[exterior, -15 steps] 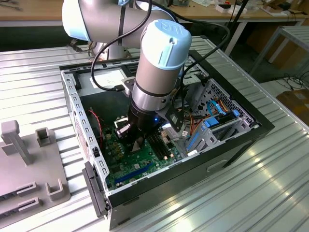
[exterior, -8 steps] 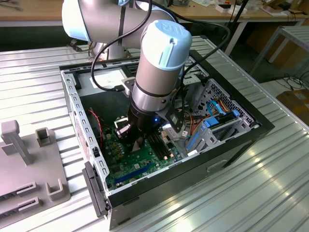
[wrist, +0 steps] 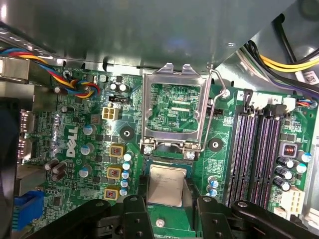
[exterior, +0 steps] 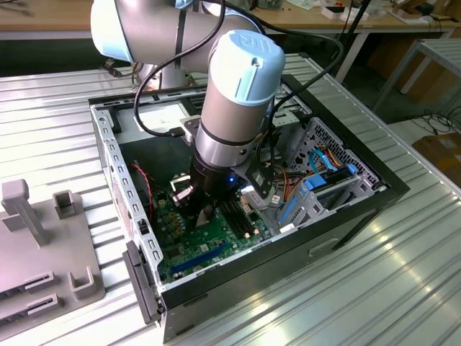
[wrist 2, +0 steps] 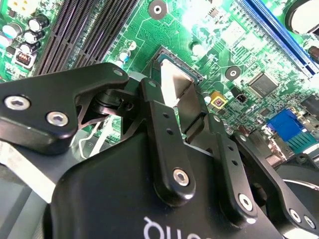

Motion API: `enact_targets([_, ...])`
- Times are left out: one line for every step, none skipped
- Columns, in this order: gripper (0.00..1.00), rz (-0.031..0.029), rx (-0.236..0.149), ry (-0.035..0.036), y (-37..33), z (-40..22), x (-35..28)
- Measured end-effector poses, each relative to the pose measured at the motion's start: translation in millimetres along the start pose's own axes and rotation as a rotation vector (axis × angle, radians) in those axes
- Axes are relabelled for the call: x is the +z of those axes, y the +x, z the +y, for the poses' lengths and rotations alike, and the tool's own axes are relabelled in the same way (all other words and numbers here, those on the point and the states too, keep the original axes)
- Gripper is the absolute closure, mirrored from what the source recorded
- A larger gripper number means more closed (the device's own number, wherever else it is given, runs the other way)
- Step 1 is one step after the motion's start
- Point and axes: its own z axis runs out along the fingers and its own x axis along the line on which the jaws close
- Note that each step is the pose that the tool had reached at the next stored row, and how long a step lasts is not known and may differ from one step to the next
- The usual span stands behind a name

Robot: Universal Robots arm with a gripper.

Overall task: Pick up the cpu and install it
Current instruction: 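Pick up the cpu and move it towards the insertion slot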

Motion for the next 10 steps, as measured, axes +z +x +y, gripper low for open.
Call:
enact_targets([0.58, 0.0000, 0.000, 0.0000, 0.1, 0.0, 0.0])
enact_targets([0.58, 0.0000, 0.001, -0.0001, -0.2, 2.5, 1.3])
enact_targets([0.58, 0.0000, 0.003, -0.0004, -0.1, 4.3, -6.9])
enact_targets([0.58, 0.0000, 0.003, -0.0003, 0.0, 4.3, -10.0])
enact_targets([0.58, 0.0000, 0.004, 0.0000, 0.1, 4.3, -11.5])
enact_targets([0.58, 0.0001, 0.005, 0.0001, 0.2, 4.3, -12.1])
enact_targets([0.58, -0.0001, 0.007, -0.0001, 0.1, 4.3, -12.2])
enact_targets([0.58, -0.0001, 0.011, -0.0003, 0.1, 4.3, -12.1])
enact_targets([0.58, 0.0001, 0.021, -0.0005, 0.0, 4.5, -12.3])
enact_targets([0.58, 0.0002, 0.023, -0.0005, 0.0, 4.6, -12.3])
